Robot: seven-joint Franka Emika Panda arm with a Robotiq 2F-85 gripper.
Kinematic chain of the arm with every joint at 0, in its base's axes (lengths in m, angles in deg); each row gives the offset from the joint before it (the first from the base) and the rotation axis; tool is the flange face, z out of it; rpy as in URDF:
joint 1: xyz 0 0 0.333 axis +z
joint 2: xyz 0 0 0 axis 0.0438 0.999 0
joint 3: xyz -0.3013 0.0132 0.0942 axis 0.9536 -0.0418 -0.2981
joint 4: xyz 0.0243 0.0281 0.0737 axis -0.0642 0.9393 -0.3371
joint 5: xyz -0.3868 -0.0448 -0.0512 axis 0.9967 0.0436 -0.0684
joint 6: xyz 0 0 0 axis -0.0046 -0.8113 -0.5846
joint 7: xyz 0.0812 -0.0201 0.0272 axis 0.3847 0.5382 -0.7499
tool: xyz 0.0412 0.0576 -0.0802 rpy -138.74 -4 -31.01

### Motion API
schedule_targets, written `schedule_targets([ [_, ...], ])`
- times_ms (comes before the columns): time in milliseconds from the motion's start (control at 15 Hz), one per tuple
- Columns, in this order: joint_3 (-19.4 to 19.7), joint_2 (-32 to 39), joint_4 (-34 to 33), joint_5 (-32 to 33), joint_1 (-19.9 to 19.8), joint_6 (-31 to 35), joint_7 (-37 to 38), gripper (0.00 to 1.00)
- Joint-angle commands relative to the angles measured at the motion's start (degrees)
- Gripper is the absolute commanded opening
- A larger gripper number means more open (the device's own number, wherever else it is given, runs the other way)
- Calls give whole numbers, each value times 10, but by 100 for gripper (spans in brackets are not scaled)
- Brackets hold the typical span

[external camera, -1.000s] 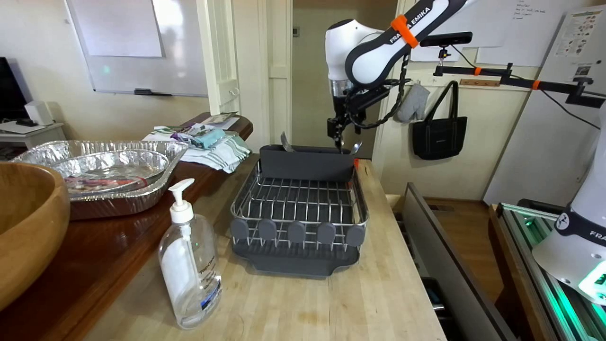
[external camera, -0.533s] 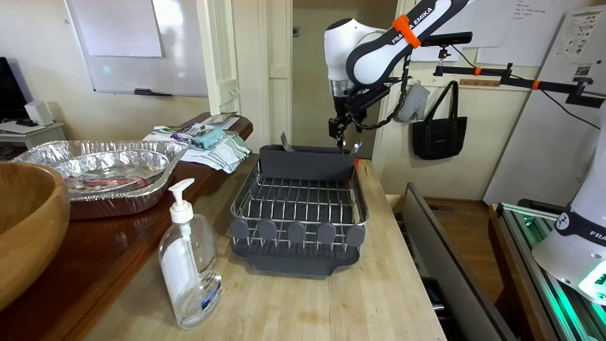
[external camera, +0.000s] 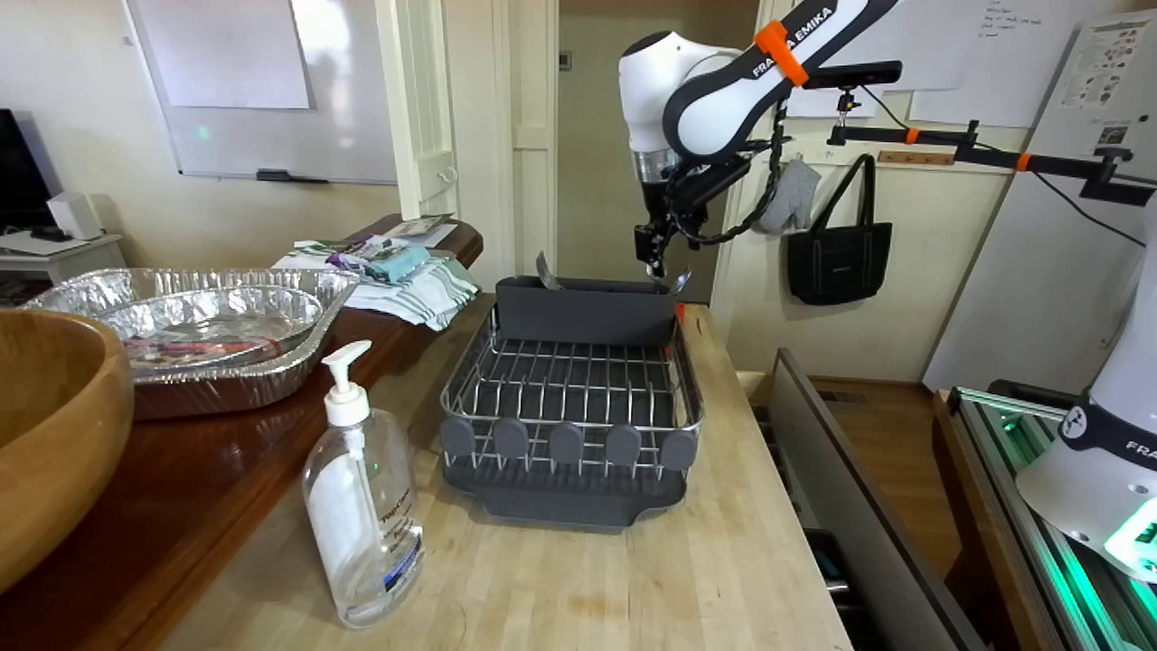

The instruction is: Rearrange the spoons and forks in the utensil holder

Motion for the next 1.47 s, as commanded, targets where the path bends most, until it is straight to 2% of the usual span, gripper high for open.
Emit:
schedule_targets([
  [0, 0, -12, 11, 15, -1, -29, -4, 100],
  [400, -2, -13, 15, 23, -2, -51, -6, 100],
  [867, -3, -26, 21, 12, -6, -37, 0, 100],
  [1133, -9, -32, 18, -25, -14, -10, 0, 100],
  [1400, -14, -17, -4, -104, -22, 11, 16, 100],
])
